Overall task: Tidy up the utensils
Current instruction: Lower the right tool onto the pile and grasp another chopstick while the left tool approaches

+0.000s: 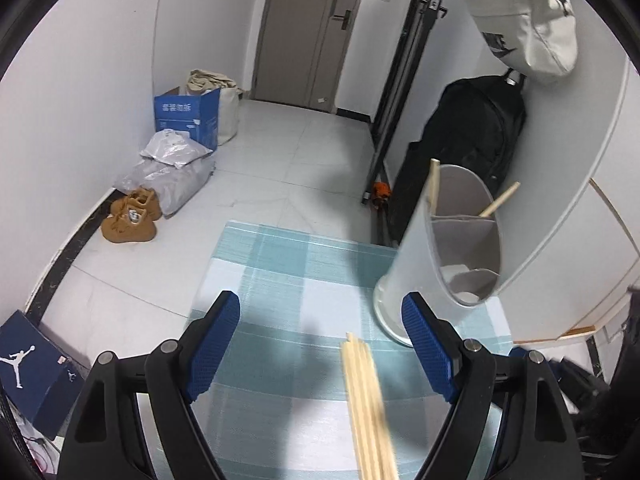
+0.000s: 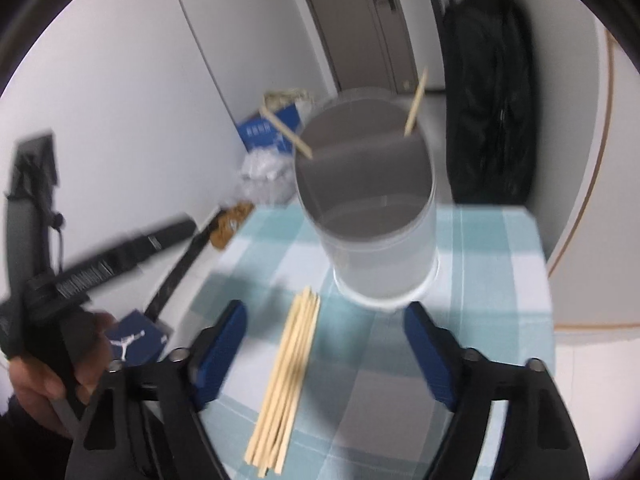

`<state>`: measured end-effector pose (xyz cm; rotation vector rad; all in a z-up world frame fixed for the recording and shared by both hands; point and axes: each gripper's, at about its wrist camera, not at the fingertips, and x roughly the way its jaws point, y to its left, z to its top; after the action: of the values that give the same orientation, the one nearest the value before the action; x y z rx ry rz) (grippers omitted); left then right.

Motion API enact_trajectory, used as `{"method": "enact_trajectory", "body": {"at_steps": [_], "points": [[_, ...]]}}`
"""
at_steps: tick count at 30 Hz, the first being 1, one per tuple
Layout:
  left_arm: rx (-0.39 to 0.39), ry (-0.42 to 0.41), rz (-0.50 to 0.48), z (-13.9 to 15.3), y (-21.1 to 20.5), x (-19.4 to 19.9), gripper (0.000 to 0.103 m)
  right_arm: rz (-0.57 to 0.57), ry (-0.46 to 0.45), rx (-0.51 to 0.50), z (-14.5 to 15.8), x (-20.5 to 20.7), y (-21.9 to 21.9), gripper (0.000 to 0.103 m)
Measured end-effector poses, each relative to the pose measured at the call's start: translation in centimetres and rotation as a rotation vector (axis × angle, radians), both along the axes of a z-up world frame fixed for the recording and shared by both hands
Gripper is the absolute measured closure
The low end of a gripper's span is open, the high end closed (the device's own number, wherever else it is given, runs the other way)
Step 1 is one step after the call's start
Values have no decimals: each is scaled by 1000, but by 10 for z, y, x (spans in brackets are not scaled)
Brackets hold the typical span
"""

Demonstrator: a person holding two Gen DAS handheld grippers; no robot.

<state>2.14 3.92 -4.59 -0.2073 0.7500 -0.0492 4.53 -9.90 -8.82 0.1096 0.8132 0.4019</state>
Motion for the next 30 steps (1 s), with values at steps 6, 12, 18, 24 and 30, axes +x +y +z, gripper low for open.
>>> {"method": "enact_trajectory", "body": {"at_steps": [6, 12, 18, 24, 30], "points": [[-33, 37, 19, -13, 19, 8, 23, 46, 148, -60, -36, 15, 22, 32], [-35, 72, 0, -22, 31, 13, 23, 104, 200, -216, -59, 27, 50, 55], [-74, 106, 6, -30, 46, 15, 23, 99, 243, -320, -76, 41, 64, 69], [-174, 152, 7, -35, 58, 21, 23, 134, 250, -386, -82, 44, 75, 70], [-216, 157, 17, -34, 65, 18, 23, 140, 261, -380, -77, 49, 75, 74]]}}
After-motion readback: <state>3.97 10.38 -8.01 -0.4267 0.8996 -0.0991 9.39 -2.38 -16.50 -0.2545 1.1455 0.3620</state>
